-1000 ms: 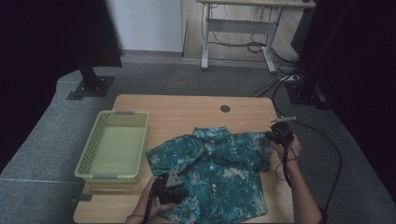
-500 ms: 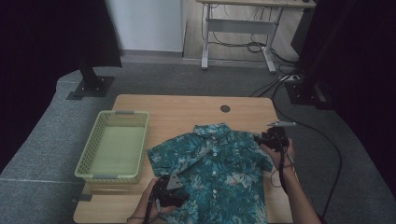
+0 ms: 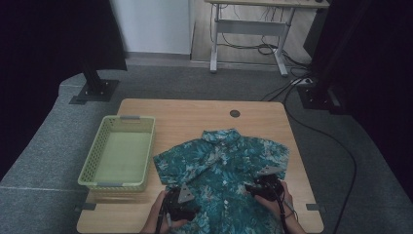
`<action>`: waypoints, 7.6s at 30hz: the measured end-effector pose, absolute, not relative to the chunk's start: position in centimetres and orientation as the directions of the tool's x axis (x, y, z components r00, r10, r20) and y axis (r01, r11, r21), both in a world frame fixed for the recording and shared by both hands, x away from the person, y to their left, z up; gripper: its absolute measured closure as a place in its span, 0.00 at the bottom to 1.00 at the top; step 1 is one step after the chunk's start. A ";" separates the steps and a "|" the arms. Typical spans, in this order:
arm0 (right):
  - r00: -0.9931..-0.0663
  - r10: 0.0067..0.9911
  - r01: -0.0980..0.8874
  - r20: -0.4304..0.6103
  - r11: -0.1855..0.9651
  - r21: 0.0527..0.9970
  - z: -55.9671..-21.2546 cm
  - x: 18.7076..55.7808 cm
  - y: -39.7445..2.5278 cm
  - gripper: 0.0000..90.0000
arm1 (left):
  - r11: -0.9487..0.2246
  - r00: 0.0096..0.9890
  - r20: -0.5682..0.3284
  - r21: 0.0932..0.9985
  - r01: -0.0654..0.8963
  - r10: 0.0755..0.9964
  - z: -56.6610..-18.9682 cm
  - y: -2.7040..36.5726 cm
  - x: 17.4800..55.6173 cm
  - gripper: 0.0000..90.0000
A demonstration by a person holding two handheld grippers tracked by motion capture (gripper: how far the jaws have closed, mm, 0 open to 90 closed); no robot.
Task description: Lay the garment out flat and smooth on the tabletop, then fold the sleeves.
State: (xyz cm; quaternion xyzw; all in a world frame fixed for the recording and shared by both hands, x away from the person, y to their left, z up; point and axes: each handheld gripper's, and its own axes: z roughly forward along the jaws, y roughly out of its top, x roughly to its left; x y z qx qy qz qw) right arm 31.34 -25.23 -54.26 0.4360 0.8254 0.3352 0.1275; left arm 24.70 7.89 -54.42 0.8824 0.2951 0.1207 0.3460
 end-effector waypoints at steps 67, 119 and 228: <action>-0.565 0.825 0.555 0.012 0.369 0.745 -55.4 26.5 -25.3 0.48 | -0.505 0.745 0.013 0.743 0.440 0.667 -55.2 8.3 28.2 0.42; -0.538 0.841 0.567 0.053 0.314 0.761 -51.6 31.1 -28.1 0.42 | -0.511 0.742 0.017 0.735 0.445 0.671 -55.3 8.1 28.7 0.32; -0.231 0.972 0.612 -0.029 0.169 0.772 -53.3 35.3 -34.8 0.96 | -0.511 0.741 0.018 0.735 0.445 0.671 -55.3 8.1 28.7 0.32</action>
